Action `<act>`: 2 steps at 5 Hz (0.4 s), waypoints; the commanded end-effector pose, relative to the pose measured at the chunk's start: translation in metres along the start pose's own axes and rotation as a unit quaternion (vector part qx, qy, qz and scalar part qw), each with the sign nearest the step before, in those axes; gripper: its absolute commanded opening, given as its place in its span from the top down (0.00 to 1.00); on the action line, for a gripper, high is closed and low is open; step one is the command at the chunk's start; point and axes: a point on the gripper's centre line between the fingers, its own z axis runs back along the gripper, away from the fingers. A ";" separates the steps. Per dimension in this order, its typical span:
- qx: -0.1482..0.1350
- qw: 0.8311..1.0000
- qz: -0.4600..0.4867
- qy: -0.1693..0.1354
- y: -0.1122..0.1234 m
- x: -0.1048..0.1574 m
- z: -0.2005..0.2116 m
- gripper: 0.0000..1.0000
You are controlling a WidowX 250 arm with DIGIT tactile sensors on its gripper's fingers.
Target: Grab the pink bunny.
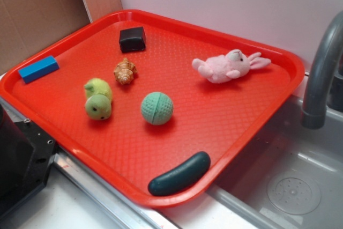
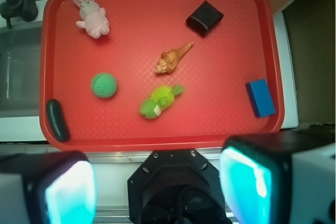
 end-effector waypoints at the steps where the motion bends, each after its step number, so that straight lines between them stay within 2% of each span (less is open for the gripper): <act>1: 0.000 1.000 0.000 0.000 0.000 0.000 0.000 0.00; 2: -0.067 0.990 -0.119 -0.017 0.008 0.044 -0.050 0.00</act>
